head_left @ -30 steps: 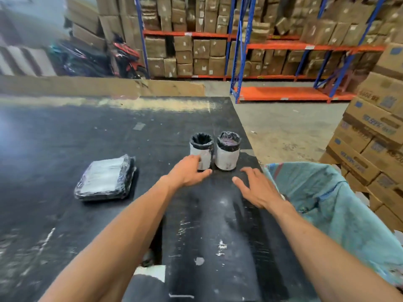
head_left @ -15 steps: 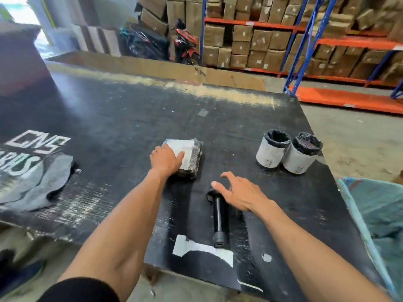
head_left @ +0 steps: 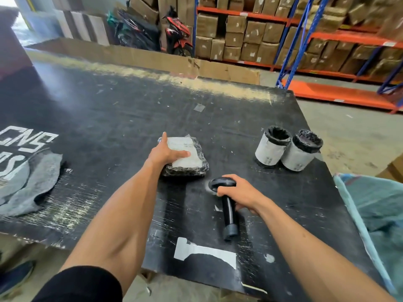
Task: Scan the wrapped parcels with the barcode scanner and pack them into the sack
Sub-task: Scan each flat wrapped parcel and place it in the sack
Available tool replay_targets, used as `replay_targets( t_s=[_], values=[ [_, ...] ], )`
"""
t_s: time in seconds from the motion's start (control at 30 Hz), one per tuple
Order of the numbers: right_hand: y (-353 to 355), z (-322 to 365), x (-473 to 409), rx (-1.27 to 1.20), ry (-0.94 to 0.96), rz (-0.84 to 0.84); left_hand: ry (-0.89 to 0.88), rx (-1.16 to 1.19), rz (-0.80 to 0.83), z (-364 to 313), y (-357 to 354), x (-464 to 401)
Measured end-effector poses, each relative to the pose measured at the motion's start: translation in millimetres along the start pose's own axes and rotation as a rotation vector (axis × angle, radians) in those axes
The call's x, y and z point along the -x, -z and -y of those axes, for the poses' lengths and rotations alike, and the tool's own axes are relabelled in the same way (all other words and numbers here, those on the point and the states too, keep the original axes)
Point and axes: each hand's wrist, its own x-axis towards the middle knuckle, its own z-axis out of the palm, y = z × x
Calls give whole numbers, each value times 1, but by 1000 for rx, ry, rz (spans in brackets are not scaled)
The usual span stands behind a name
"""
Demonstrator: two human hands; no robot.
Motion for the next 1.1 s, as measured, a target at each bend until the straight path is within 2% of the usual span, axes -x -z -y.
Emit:
replay_targets(
  t_s=[0.13,0.37,0.5,0.73,1.1],
  values=[
    [28,8,-3,-342,19,-16,-22,105,-76,-2,-7,14],
    [52,53,1,-570,183,-102,-227,284,-230,-6,-23,56],
    [43,74,8,-504,276,-148,-279,261,-309,-8,-36,71],
    [37,76,25,-318,339,-234,-300,210,-338,-18,-41,86],
    [50,64,43,-358,352,-270,-328,146,-337,-27,-49,99]
  ],
)
